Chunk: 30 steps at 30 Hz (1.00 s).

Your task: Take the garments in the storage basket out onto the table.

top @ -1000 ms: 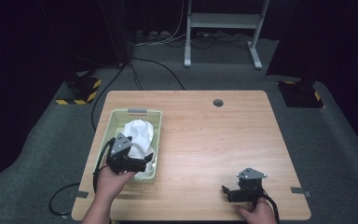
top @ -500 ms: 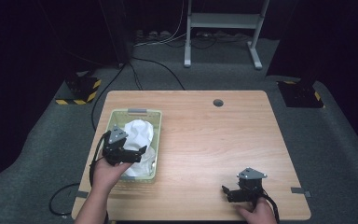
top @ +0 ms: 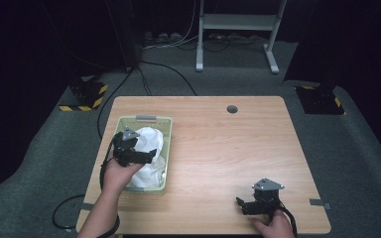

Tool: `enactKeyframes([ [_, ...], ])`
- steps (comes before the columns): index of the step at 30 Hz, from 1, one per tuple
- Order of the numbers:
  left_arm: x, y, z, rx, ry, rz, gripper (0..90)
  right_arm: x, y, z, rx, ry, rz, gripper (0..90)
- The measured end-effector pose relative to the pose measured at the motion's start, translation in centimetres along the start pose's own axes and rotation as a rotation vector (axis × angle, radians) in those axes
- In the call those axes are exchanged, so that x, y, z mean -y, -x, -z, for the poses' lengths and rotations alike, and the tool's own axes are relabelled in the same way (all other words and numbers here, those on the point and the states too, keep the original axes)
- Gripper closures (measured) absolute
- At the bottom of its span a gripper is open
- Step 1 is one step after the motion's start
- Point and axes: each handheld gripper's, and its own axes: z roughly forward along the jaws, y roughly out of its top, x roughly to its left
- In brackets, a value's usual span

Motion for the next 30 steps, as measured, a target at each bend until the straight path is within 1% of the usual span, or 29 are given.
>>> enactKeyframes([
  [2, 0.0, -0.3, -0.5, -0.006, -0.021, 0.01, 0.8, 0.0, 0.0, 0.0, 0.0, 0.0, 0.0, 0.0],
  [5, 0.0, -0.7, -1.1, -0.002, -0.052, 0.026, 0.7, 0.0, 0.0, 0.0, 0.0, 0.0, 0.0, 0.0],
  [9, 0.1, -1.1, -1.6, -0.005, -0.082, 0.039, 0.7, 0.0, 0.0, 0.0, 0.0, 0.0, 0.0, 0.0],
  [11, 0.2, -1.5, -2.0, 0.002, -0.113, 0.05, 0.7, 0.0, 0.0, 0.0, 0.0, 0.0, 0.0, 0.0],
  [14, 0.4, -2.0, -2.5, 0.001, -0.152, 0.06, 0.8, 0.0, 0.0, 0.0, 0.0, 0.0, 0.0, 0.0],
  [17, 0.5, -2.3, -2.9, 0.002, -0.18, 0.068, 0.7, 0.0, 0.0, 0.0, 0.0, 0.0, 0.001, 0.0],
  [25, 0.8, -2.7, -3.9, 0.012, -0.25, 0.085, 0.7, 0.0, 0.0, 0.0, 0.0, 0.0, 0.0, 0.0],
  [27, 1.0, -2.7, -4.2, 0.023, -0.275, 0.092, 0.8, 0.0, 0.0, 0.0, 0.0, 0.0, 0.0, 0.0],
  [30, 1.1, -2.6, -4.6, 0.029, -0.314, 0.084, 0.8, 0.0, 0.0, 0.0, 0.0, 0.0, 0.001, 0.0],
])
